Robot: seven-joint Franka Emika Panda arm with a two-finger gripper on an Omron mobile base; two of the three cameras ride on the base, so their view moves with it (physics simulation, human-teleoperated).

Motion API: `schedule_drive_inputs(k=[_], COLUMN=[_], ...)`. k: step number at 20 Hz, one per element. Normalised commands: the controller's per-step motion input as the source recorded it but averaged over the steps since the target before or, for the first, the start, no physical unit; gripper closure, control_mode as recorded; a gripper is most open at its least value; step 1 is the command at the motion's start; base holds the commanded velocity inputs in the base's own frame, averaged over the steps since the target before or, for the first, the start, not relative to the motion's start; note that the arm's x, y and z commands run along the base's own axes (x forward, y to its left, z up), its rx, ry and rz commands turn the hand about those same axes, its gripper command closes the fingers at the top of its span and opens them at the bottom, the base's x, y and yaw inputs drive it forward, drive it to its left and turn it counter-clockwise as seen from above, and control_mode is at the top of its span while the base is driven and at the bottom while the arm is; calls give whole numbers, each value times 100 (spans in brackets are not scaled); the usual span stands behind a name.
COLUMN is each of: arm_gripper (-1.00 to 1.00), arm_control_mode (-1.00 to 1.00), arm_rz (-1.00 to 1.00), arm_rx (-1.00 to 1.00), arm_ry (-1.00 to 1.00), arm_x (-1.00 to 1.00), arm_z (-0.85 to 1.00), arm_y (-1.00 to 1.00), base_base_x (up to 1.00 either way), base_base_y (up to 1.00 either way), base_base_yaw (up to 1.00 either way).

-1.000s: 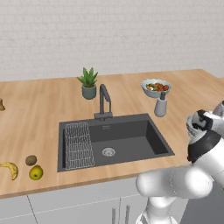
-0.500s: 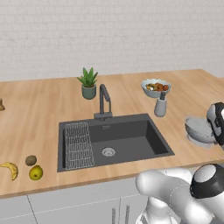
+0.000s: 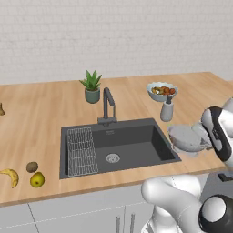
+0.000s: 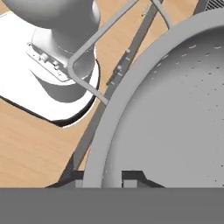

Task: Put the colander in the sink, put the kiwi, pear, banana in the colander, and turn on the sink faucet and pour water over the colander.

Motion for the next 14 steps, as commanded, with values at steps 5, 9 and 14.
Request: schedule_drive_inputs(k=[5, 9, 14], arm_gripper=[100, 100, 100], arm_control_mode=[-100, -100, -100], arm_rz=[34, 28, 31], arm_rx=[0, 1, 1], arm_ry=[-9, 2, 6], arm_x=[59, 97, 88], arm_z=[-2, -4, -19], arm_y=[71, 42, 51], base_base_x=[0, 0, 0], base_base_y=[0, 0, 0], base_base_yaw=[0, 0, 0])
